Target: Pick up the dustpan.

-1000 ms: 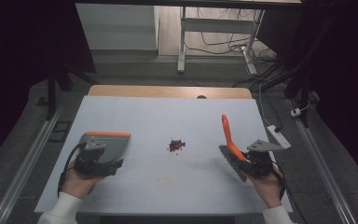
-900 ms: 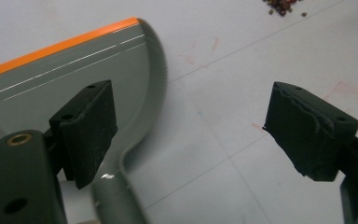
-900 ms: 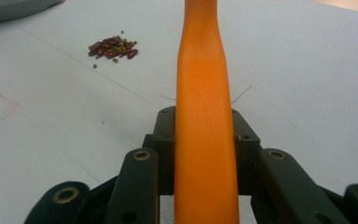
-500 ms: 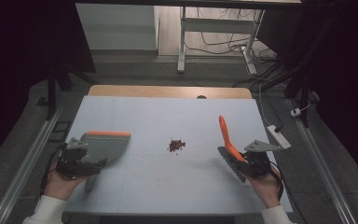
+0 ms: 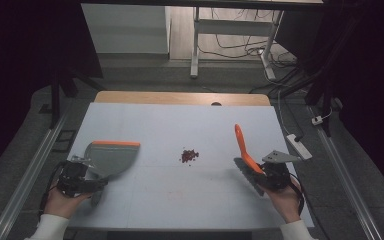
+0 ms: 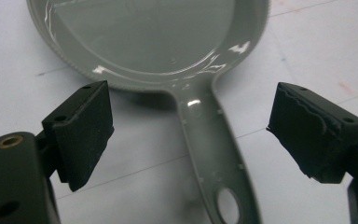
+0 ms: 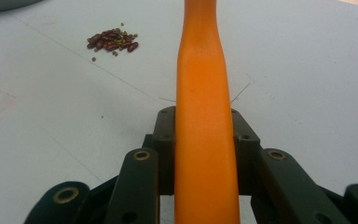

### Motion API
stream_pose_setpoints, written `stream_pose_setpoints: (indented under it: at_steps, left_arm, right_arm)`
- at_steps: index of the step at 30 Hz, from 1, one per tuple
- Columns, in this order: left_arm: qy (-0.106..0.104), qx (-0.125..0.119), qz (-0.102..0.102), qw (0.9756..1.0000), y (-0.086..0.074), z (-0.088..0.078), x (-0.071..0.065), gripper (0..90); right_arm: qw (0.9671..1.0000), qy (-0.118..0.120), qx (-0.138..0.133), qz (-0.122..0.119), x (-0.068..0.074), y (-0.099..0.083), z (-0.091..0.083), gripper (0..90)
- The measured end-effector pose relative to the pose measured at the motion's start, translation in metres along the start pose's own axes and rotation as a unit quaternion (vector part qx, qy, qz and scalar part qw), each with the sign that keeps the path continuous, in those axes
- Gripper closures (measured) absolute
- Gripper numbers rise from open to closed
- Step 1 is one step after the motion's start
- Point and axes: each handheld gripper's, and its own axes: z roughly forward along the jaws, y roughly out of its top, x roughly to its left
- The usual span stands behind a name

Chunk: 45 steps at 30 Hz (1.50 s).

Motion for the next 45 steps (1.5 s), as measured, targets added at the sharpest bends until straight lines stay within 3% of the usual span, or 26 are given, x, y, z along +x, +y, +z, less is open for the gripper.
stream_pose_setpoints:
  at_steps: [13,24,33,39,45]
  left_arm:
    - [-0.017,0.02,-0.011,0.9996,-0.006,0.016,-0.003,19.6]
    - [-0.041,0.015,-0.028,0.9986,-0.009,0.026,0.002,29.3]
    - [-0.045,0.009,-0.035,0.9983,-0.009,0.034,0.002,35.0]
    - [-0.039,0.011,-0.04,0.9984,-0.009,0.038,0.003,46.0]
    - [-0.047,0.009,-0.047,0.9978,-0.008,0.041,0.006,52.6]
  right_arm:
    - [1.0,0.0,0.003,-0.001,0.0,-0.001,0.001,70.3]
    - [1.0,-0.002,0.004,-0.001,0.001,-0.001,0.001,70.3]
    - [0.9999,-0.009,0.007,0.0,0.001,-0.001,0.001,70.3]
    - [0.9999,-0.009,0.008,-0.001,0.0,-0.002,0.001,70.3]
    - [0.9999,-0.009,0.008,0.002,0.0,-0.003,0.0,70.3]
